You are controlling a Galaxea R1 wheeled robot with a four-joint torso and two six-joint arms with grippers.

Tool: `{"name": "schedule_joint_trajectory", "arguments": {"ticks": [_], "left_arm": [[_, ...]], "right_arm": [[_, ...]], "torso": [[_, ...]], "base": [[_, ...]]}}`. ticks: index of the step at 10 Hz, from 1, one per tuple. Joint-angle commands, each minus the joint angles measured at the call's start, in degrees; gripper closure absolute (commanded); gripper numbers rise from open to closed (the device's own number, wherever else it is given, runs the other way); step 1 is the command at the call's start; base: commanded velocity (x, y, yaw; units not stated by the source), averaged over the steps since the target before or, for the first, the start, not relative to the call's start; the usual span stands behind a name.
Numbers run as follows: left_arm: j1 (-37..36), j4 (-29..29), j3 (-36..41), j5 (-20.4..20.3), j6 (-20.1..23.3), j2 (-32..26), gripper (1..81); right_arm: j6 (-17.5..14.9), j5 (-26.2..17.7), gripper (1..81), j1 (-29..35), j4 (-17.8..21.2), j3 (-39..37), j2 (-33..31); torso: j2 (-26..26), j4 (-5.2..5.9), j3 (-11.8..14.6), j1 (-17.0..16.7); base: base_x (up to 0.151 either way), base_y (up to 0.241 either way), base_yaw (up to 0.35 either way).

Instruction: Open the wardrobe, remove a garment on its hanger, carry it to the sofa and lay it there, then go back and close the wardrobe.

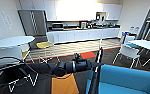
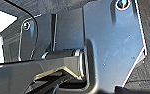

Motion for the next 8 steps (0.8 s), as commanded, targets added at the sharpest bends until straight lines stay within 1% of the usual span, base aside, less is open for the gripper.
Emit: {"name": "schedule_joint_trajectory", "arguments": {"ticks": [1,8], "left_arm": [[-9.2,1.8,1.5,-2.8,0.7,0.5,81.1],[-9.2,2.1,1.8,-2.8,0.7,0.6,81.1]], "right_arm": [[-0.3,-3.6,1.0,1.8,0.1,0.5,0.7],[-0.3,-3.5,1.0,1.7,0.1,0.5,0.7]], "torso": [[0.0,0.0,0.0,0.0],[0.0,0.0,0.0,0.0]], "base": [[0.0,0.0,-0.155],[0.0,0.0,-0.155]]}}
